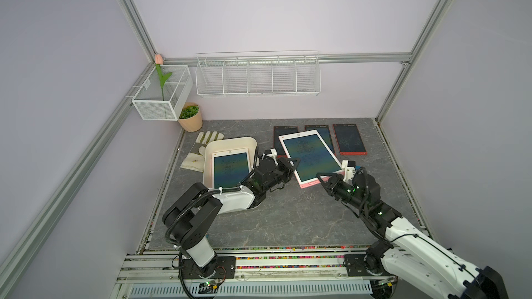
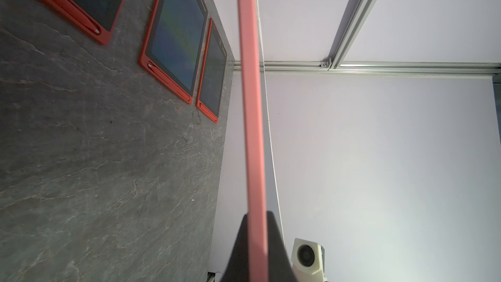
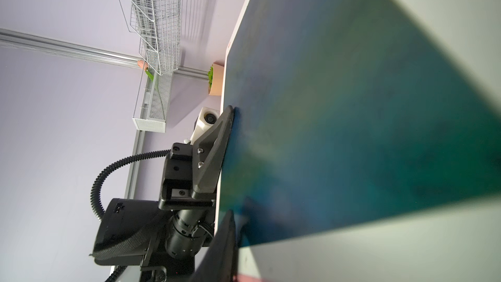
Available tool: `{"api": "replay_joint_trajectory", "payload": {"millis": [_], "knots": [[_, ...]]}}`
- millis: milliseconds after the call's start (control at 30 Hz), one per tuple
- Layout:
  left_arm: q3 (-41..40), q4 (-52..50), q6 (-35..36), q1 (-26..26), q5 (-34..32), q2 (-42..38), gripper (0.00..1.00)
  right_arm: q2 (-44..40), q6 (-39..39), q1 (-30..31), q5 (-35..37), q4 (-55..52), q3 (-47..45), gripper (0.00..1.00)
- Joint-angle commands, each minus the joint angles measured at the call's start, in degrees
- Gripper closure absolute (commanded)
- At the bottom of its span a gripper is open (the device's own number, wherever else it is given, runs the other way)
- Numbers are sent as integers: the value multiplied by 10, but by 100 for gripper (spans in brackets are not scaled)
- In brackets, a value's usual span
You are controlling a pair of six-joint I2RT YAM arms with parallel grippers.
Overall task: Take out the writing tablet from the storage box
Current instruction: Place the writing tablet at the center of the board.
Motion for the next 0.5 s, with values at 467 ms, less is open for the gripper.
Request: {"api": "replay_joint_trajectory", "payload": {"millis": [467], "knots": [[25,25,43,-23,118,37,62,-74,-29,-18,68,-53,40,94]]}}
